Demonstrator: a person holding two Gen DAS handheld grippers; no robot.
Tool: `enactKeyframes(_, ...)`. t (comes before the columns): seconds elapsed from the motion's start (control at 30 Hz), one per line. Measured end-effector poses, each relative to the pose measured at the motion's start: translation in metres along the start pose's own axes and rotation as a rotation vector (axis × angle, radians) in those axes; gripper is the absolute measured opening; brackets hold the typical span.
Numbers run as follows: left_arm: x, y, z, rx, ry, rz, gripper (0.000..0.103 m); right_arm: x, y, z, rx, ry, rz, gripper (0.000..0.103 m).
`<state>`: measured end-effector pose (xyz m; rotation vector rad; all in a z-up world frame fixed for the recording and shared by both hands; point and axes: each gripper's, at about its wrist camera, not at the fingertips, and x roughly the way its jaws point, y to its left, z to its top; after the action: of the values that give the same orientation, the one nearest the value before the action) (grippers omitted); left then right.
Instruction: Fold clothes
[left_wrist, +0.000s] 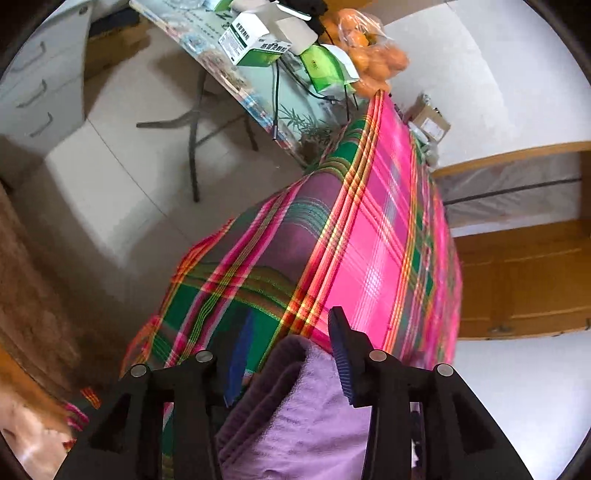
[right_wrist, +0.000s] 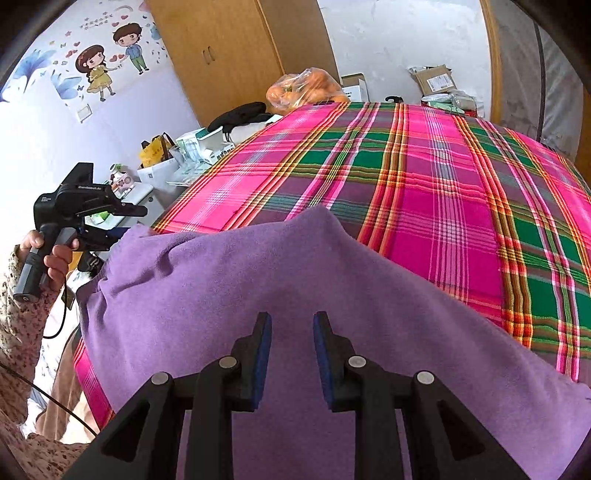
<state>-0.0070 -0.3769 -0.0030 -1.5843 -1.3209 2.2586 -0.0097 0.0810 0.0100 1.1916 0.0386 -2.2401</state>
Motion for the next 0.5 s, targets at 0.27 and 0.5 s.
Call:
enactKeyframes(0.27,0.001,-0.001,-0.014,0.01,0.081,-0.061,0.042,0.008,0.013,0.0,-0.015,0.021,0.0,0.024)
enactKeyframes(0.5,-0.01,0.001,-0.031,-0.013,0.111,-0.155,0.042,0.011,0.023,-0.001,-0.031,0.036,-0.004,0.024)
